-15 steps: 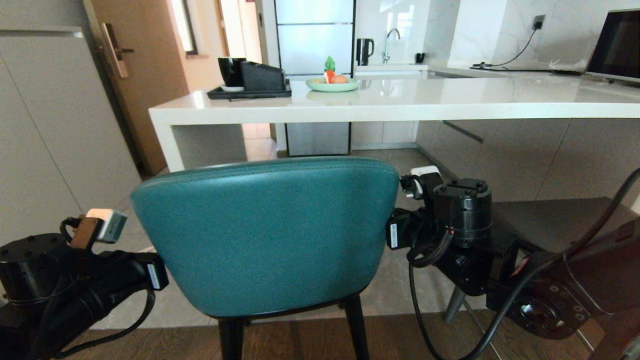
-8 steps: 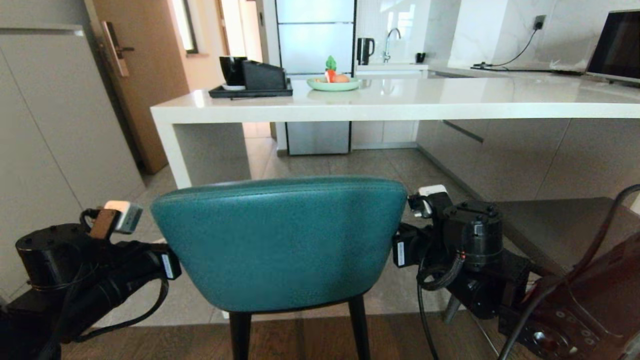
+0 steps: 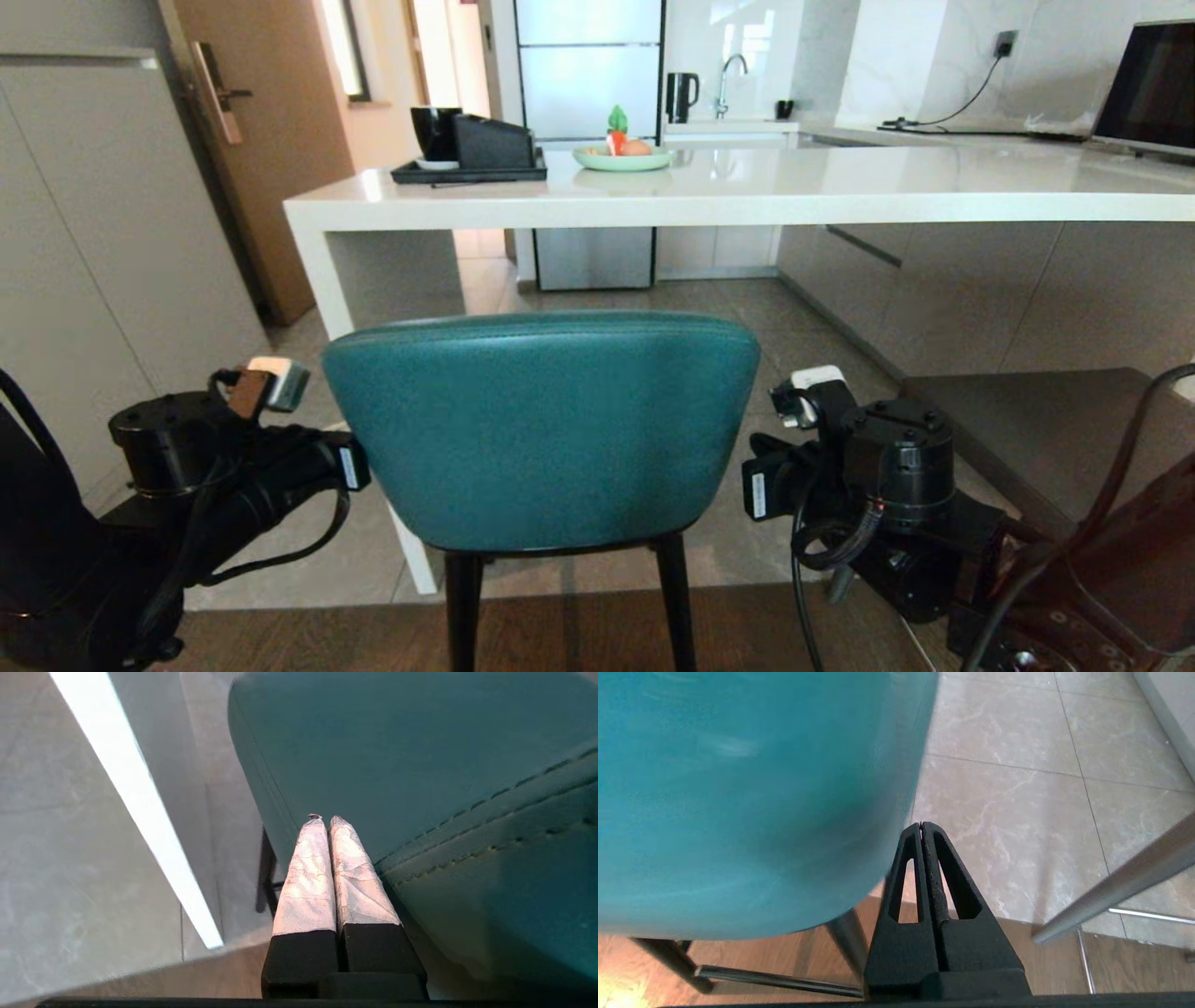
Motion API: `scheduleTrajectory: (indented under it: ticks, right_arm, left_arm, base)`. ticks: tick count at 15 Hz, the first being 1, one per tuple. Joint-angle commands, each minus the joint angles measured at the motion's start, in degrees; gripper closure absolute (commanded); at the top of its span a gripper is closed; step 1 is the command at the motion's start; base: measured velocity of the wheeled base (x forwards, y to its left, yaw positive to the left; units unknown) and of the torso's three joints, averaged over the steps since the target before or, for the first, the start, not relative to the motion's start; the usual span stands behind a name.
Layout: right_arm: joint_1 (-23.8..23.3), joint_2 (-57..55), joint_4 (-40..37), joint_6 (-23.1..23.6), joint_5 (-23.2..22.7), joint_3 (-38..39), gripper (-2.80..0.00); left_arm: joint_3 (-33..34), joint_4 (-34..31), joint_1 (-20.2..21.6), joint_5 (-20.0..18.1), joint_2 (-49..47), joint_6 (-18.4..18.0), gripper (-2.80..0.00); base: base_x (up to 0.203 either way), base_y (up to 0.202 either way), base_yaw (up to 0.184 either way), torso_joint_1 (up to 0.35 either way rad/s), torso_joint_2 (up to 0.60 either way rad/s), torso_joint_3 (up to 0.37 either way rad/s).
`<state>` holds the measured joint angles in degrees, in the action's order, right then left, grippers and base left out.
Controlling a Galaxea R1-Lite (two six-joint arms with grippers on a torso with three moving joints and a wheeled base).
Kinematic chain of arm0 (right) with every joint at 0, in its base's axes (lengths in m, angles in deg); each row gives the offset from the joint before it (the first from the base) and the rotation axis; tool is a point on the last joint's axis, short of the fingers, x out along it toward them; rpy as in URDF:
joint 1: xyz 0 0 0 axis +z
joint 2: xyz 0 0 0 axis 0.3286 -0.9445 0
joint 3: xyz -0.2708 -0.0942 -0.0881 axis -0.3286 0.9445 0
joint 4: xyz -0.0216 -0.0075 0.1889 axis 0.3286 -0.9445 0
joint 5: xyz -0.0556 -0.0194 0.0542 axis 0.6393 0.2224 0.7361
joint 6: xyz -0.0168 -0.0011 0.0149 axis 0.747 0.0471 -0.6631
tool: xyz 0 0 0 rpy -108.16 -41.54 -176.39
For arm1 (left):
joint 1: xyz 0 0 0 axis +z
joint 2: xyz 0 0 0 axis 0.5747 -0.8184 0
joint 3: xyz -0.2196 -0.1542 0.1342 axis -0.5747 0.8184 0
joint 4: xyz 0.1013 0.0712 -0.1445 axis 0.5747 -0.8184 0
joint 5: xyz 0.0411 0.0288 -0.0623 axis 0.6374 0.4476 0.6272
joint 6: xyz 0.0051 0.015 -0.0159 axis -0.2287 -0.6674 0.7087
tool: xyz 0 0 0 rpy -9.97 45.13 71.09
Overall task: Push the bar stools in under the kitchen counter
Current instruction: Push the blue chair back under the dining table
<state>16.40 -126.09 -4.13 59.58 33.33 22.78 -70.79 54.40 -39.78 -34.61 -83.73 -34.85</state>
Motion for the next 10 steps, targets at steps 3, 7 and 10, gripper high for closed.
scheduleTrajectory:
  ticks: [3, 7, 10]
  right_arm:
    - [-1.84, -4.02, 0.24, 0.05, 0.15, -4.45, 0.00]
    - [-5.00, -8.72, -0.07, 0.46, -0.02, -8.70, 0.00]
    - [-8.70, -11.79, 0.03, 0.47, -0.06, -11.80, 0.00]
  left_arm:
    - [-3.71, 0.36, 0.02, 0.00, -2.89, -0.26, 0.00]
    - [-4.77, 0.44, 0.31, 0.00, -5.43, -0.21, 0.00]
    - [-5.53, 0.44, 0.49, 0.00, -6.15, -0.17, 0.00]
  base:
    - [0.000, 0.000, 0.000, 0.000, 0.00, 0.000]
    - [0.000, 0.000, 0.000, 0.000, 0.00, 0.000]
    - [0.000, 0.000, 0.000, 0.000, 0.00, 0.000]
